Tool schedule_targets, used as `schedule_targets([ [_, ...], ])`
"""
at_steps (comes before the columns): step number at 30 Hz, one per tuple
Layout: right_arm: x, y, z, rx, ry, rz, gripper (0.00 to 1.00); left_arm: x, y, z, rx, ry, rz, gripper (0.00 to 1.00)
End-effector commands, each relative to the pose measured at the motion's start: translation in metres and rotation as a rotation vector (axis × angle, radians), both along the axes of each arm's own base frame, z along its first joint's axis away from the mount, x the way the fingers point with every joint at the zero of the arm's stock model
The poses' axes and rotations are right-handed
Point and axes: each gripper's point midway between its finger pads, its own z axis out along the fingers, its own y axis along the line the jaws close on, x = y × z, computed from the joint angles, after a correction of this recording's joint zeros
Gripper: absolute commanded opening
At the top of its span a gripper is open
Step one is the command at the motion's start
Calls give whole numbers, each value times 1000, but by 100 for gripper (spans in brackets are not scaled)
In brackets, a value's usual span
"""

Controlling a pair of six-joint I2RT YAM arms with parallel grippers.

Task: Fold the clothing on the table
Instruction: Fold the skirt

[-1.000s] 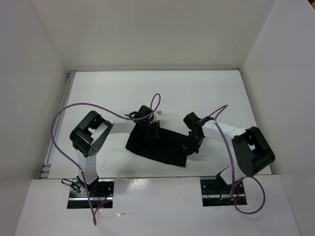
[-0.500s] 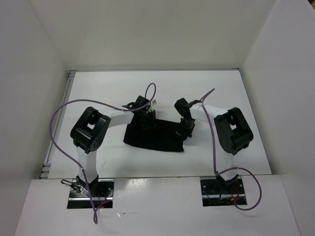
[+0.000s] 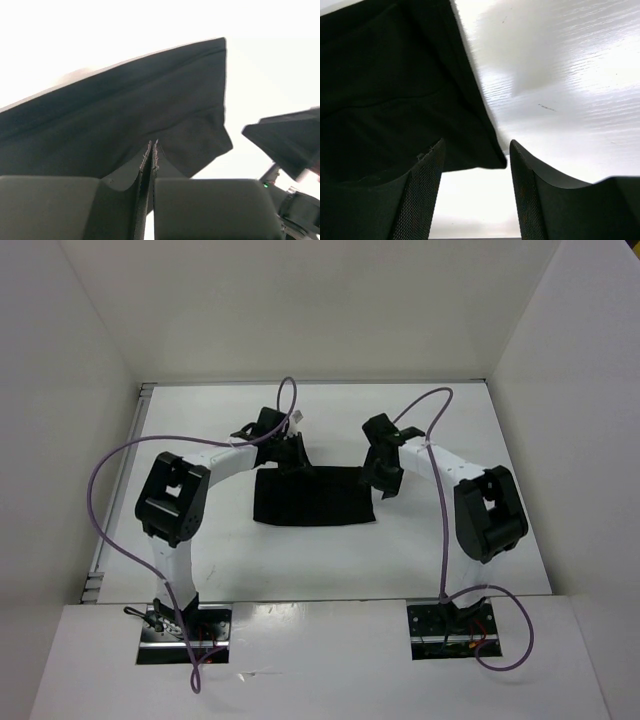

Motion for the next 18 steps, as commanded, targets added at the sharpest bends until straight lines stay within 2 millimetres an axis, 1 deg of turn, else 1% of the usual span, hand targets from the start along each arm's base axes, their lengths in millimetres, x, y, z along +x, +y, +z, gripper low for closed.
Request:
schedule_targets([
  [1,-1,-8,-11,-21,13,29,60,3,-4,48,-73,-99,-34,8],
  [2,2,-10,-14,-21,13,20,60,5,-1,55,-78,-113,-25,8],
  [3,2,-8,-17,-15,18,33,60,2,-1,57,-85,-110,-32,8],
  [4,1,-9,-24,-22,37,33,60,1,-1,68,-94,-133,-33,8],
  [5,7,-8,-26,-7,26,38,60,-3,1,69,-96,-121,-27,8],
  [6,8,-7,-29,-7,26,38,60,-6,2,71,-96,-123,-27,8],
  [7,7,-2,-33,17,33,55,59,-7,3,85,-108,-152,-28,8],
  [8,9,-3,-39,30,46,48,59,-8,8,86,-108,-153,-19,8],
  [9,12,-5,-38,42,41,52,58,-9,8,92,-113,-166,-19,8],
  [10,12,0,-40,63,47,58,58,-13,10,98,-118,-179,-19,8],
  [11,14,-3,-43,63,47,49,57,-18,12,96,-113,-167,-19,8],
  [12,17,1,-42,82,38,54,57,-20,12,99,-119,-165,-13,8],
  [13,17,1,-42,82,38,54,55,-23,14,106,-125,-180,-14,9],
  [14,16,5,-46,104,49,62,55,-27,15,102,-121,-171,-13,9],
  [15,14,6,-51,108,66,64,48,-30,16,102,-121,-170,-13,9],
  [16,16,7,-54,106,64,73,45,-34,18,104,-124,-162,-8,9],
  [17,14,8,-57,112,76,75,43,-37,19,99,-119,-151,-7,9],
  [18,14,10,-62,123,87,79,39,-40,20,99,-119,-149,-7,9],
])
